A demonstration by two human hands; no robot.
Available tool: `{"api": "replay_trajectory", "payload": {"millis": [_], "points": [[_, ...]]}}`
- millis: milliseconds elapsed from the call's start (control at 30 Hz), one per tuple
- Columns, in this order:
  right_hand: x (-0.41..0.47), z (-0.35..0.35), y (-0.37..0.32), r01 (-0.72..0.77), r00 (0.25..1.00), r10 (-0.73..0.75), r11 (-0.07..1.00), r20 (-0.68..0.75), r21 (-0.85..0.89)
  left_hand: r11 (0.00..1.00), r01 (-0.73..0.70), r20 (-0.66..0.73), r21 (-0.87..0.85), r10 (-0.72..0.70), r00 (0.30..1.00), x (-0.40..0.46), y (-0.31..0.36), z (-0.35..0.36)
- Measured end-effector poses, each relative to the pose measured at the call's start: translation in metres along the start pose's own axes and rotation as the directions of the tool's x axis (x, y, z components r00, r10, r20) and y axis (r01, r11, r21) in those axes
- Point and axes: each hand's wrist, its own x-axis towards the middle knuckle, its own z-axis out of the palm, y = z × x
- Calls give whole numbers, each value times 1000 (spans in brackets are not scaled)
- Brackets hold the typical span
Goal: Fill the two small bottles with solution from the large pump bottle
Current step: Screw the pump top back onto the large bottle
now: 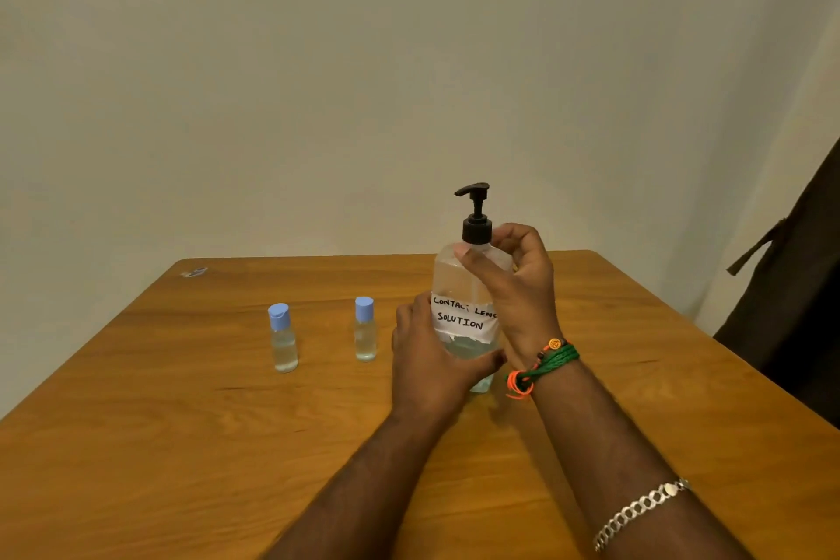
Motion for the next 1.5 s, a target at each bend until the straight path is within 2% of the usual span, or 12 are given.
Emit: {"api": "replay_trajectory", "payload": {"millis": [200,333,433,500,633,700,833,933,1100,1267,1400,1500], "points": [[3,2,-8,-106,993,102,992,67,65,1000,-11,-4,-10,11,1000,1,-1,0],[2,4,-5,-37,999,36,999,-26,-38,1000,-12,-5,-1,12,1000,0,-1,0],[3,6,-8,-26,1000,26,999,9,-36,1000,-15,-1,-2,15,1000,0,-1,-1],[4,7,-11,9,1000,-7,995,21,-95,1000,-20,-3,11,20,1000,-1,0,-1],[3,10,-12,70,994,-86,971,-62,-227,1000,-7,-6,17,7,1000,-1,3,-3],[3,11,-12,66,992,-86,977,-90,-204,1000,4,-11,20,-4,1000,-1,5,-4],[2,12,-16,67,997,-73,981,-31,-182,997,39,33,-66,-37,999,-2,8,-6],[3,12,-19,94,991,-114,967,-73,-236,979,114,98,-171,-98,990,-3,8,-5],[1,21,-21,65,987,-89,982,-131,-177,963,156,117,-220,-133,984,-5,11,-6],[-1,16,-21,-9,999,3,994,-50,-113,969,147,110,-197,-127,986,-5,13,-9],[-2,15,-23,29,997,-43,980,-66,-196,971,151,105,-185,-133,986,-5,11,-9],[-2,16,-25,16,995,-32,985,-94,-173,970,156,99,-185,-139,985,-5,12,-9]]}}
